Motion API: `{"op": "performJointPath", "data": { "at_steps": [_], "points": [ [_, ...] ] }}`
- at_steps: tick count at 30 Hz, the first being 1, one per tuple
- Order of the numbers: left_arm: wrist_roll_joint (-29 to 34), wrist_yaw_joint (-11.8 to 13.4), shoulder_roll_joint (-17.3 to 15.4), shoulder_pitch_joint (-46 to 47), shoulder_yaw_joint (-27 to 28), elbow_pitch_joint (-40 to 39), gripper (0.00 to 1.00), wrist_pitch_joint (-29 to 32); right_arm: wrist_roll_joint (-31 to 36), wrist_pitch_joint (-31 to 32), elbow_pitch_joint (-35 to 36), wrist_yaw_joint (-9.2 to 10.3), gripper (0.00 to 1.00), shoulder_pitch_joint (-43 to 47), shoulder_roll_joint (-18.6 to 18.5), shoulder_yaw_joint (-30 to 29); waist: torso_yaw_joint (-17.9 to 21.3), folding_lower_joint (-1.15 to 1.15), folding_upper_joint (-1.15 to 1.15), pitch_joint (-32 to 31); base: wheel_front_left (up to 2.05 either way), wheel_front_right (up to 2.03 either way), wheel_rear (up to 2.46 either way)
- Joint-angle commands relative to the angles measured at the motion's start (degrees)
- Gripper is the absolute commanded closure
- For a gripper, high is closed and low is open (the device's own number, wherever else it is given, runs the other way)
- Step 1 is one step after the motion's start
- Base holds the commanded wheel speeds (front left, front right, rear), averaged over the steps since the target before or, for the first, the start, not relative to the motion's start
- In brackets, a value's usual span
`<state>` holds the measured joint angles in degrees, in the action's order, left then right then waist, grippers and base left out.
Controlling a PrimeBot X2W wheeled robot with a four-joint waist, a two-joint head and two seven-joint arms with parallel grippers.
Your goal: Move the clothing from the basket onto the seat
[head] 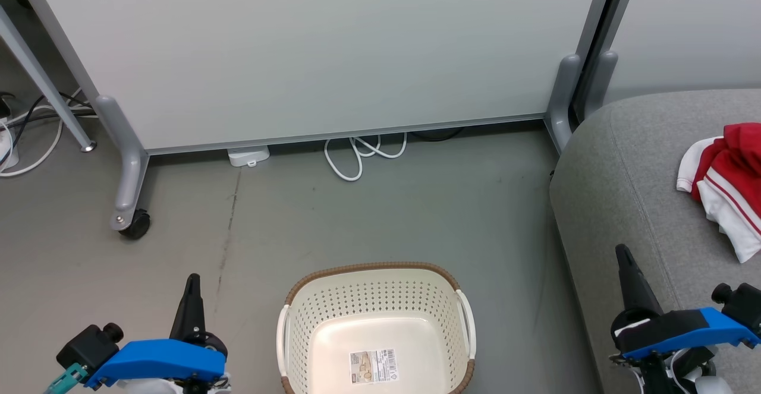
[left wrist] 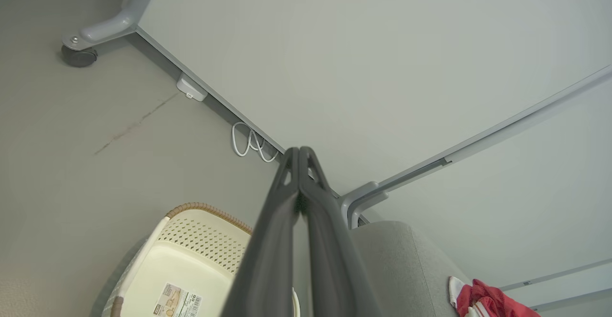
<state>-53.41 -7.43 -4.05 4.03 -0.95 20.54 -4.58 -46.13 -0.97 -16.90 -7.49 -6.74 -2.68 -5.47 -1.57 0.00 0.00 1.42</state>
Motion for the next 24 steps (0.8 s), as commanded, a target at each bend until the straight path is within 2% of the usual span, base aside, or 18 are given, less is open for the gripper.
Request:
{"op": "performJointPath", "data": {
  "at_steps": [1, 24],
  "points": [
    [-1.7, 0.0, -0.1, 1.6, 0.5, -1.0, 1.00, 0.5, -2.1, 0.4, 1.0, 0.00, 1.00, 0.0, -0.2, -0.1, 0.0, 0.00, 0.00, 0.0, 0.00, 0.00, 0.00],
    [-15.6, -0.1, 0.3, 2.0, 3.3, -3.2, 1.00, 4.5, -18.6, 3.1, 1.8, -0.01, 1.00, 0.2, -0.3, -0.5, 0.5, 0.00, 0.00, -0.4, 0.00, 0.00, 0.00]
  ]
}}
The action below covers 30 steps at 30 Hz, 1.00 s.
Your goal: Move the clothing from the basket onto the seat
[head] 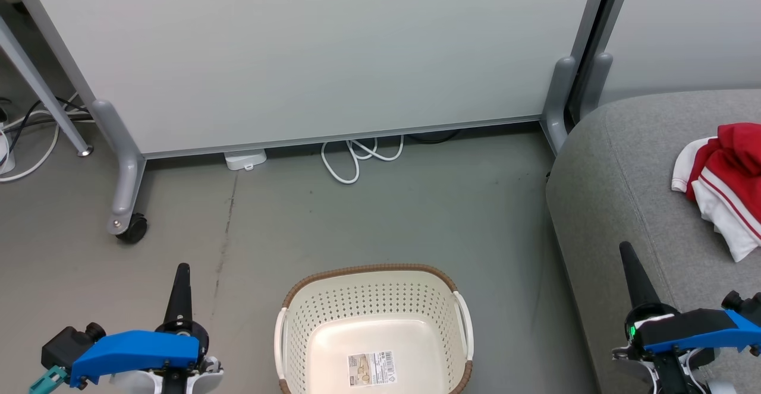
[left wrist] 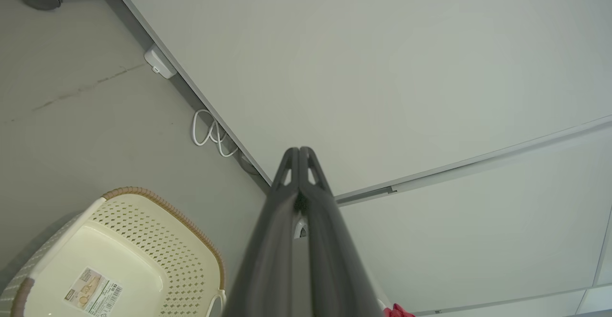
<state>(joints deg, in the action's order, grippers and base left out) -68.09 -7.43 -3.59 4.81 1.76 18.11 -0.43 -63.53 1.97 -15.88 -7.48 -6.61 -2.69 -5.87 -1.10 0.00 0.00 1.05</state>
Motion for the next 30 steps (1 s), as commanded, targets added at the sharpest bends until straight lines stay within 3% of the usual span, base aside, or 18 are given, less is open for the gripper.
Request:
{"op": "performJointPath", "data": {
  "at_steps": [1, 30],
  "points": [
    [-1.5, -0.1, -0.1, 1.2, 0.6, -0.8, 1.00, 0.5, -1.9, 0.3, 0.8, -0.02, 1.00, 0.1, -0.3, -0.1, 0.0, 0.00, 0.00, 0.0, 0.00, 0.00, 0.00],
    [-14.7, -0.1, 0.4, 1.6, 3.1, -2.8, 1.00, 4.4, -17.5, 2.8, 1.5, -0.02, 1.00, 0.4, -0.3, -0.5, 0.6, 0.00, 0.00, -0.5, 0.00, 0.00, 0.00]
  ]
}}
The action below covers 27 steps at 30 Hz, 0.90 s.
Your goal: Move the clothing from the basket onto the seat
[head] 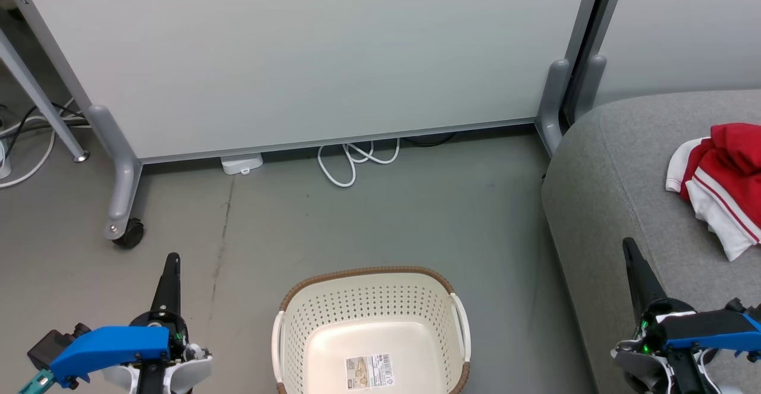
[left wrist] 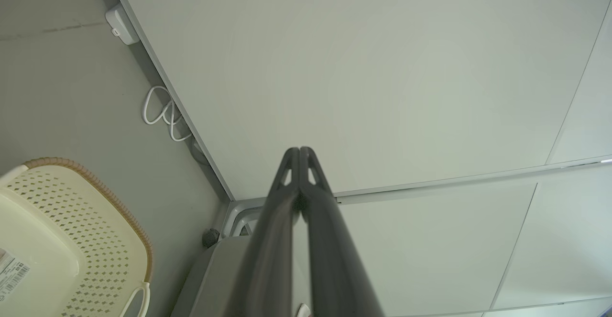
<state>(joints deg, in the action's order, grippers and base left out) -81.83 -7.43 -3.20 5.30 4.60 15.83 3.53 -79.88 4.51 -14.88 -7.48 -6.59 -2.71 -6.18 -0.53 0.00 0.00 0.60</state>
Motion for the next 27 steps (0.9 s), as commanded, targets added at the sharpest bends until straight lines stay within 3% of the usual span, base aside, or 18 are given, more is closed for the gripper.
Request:
{"op": "performJointPath", "data": {
  "at_steps": [1, 27],
  "points": [
    [-1.3, -0.1, 0.0, 1.0, 0.4, -0.6, 1.00, 0.5, -1.6, 0.4, 0.5, -0.02, 1.00, 0.4, -0.3, -0.2, 0.0, 0.00, 0.00, 0.0, 0.00, 0.00, 0.00],
    [-10.5, -0.1, 0.4, 1.3, 2.1, -2.0, 1.00, 3.2, -12.4, 2.1, 1.0, -0.02, 1.00, 0.7, -0.3, -0.4, 0.5, 0.00, 0.00, -0.4, 0.00, 0.00, 0.00]
  ]
}}
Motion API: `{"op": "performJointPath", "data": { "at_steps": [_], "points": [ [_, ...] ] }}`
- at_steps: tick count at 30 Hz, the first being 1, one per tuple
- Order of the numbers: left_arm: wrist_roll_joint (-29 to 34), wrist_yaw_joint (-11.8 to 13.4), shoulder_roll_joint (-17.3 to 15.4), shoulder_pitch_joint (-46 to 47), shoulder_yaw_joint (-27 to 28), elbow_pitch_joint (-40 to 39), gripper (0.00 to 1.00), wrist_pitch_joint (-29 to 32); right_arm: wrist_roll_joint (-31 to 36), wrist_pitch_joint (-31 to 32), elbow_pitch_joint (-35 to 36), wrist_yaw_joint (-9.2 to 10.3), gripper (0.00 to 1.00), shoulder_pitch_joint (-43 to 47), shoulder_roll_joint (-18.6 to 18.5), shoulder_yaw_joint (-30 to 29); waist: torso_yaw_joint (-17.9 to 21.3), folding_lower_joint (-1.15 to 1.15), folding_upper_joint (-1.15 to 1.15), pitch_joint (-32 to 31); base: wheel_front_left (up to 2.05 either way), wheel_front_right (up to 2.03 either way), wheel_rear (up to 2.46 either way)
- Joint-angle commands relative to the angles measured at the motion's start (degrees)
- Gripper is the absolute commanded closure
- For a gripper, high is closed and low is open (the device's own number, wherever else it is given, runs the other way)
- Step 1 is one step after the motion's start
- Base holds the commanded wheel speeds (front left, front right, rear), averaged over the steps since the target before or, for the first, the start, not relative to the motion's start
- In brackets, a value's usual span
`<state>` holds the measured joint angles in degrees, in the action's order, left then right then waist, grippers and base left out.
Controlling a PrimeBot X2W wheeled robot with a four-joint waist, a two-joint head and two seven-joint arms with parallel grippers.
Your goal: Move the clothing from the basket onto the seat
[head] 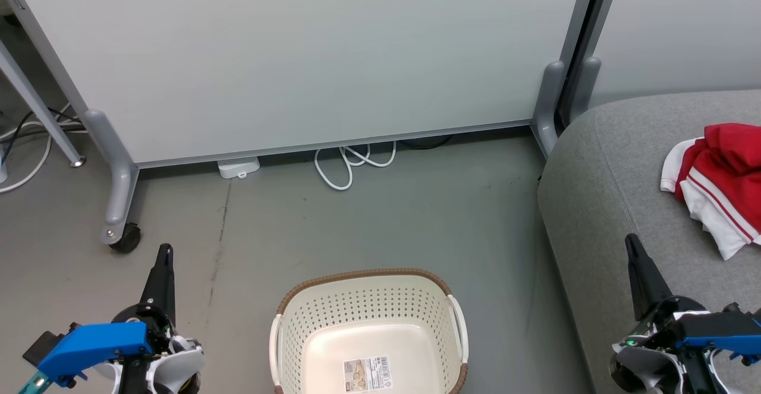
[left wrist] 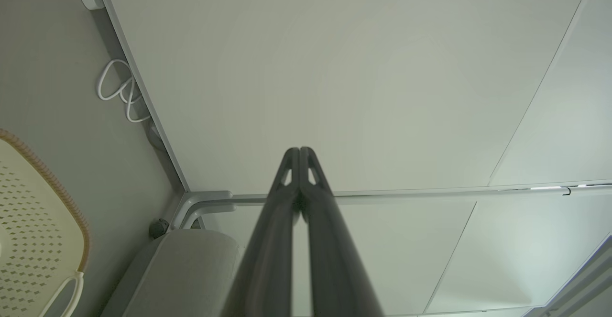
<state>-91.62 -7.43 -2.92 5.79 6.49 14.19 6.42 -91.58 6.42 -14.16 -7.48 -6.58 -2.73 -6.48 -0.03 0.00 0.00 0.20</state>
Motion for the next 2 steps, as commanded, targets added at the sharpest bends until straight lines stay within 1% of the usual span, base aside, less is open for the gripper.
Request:
{"op": "performJointPath", "data": {
  "at_steps": [1, 2],
  "points": [
    [-1.0, -0.1, 0.1, 0.8, 0.3, -0.4, 1.00, 0.4, -1.1, 0.3, 0.3, -0.02, 1.00, 0.7, -0.3, -0.1, 0.0, 0.00, 0.00, 0.0, 0.00, 0.00, 0.00],
    [-0.8, -0.1, 0.1, 0.7, 0.3, -0.3, 1.00, 0.4, -1.0, 0.3, 0.2, -0.02, 1.00, 0.7, -0.3, -0.1, 0.0, 0.00, 0.00, 0.0, 0.00, 0.00, 0.00]
  ]
}}
